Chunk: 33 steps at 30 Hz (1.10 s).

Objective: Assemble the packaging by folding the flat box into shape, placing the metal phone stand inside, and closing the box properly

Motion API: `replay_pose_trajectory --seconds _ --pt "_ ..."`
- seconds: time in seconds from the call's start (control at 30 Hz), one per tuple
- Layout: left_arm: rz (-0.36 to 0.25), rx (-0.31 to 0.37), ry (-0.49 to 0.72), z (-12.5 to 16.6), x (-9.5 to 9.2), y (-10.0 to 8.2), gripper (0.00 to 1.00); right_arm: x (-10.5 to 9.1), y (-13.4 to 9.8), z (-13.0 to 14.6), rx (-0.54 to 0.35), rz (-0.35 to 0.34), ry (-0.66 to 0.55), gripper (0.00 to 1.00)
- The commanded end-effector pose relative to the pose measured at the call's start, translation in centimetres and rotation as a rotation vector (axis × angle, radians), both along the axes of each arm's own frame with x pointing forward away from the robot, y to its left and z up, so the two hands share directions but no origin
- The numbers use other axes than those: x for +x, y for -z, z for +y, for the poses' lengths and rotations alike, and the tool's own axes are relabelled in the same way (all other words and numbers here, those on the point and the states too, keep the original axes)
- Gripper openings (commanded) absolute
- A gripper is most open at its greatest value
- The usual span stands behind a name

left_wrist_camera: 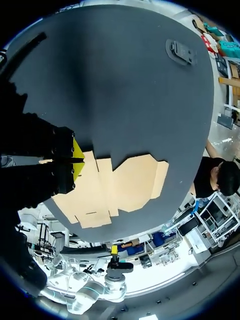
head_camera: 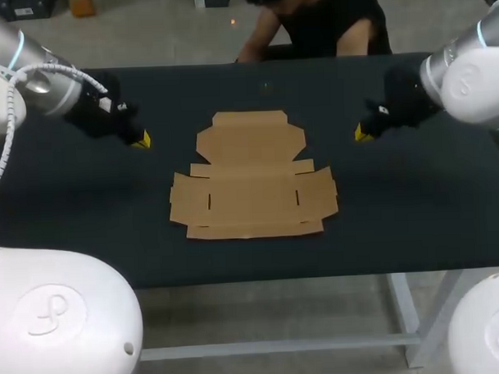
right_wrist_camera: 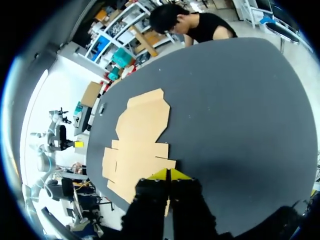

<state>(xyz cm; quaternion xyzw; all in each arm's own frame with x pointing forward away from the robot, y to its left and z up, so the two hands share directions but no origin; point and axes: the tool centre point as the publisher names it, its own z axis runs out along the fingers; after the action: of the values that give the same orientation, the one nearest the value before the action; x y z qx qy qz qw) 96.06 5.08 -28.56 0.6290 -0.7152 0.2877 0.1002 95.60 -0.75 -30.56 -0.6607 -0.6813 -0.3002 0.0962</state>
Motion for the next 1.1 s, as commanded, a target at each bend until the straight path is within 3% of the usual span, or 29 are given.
replay_pose_trajectory --seconds 0.03,0.93,1.1 --pt "0.041 0.016 0.022 -0.3 1.2 -0.1 0.00 1.0 0.1 0.3 -0.007 0.022 -0.011 0.00" --pt "0.041 0.016 0.022 -0.3 1.2 -0.1 0.00 1.0 0.1 0.3 -0.007 0.022 -0.011 0.00" --pt "0.021 0.065 0.055 -1.8 1.6 -0.3 0.00 1.5 1.5 0.8 -0.022 0.033 -0.019 0.00"
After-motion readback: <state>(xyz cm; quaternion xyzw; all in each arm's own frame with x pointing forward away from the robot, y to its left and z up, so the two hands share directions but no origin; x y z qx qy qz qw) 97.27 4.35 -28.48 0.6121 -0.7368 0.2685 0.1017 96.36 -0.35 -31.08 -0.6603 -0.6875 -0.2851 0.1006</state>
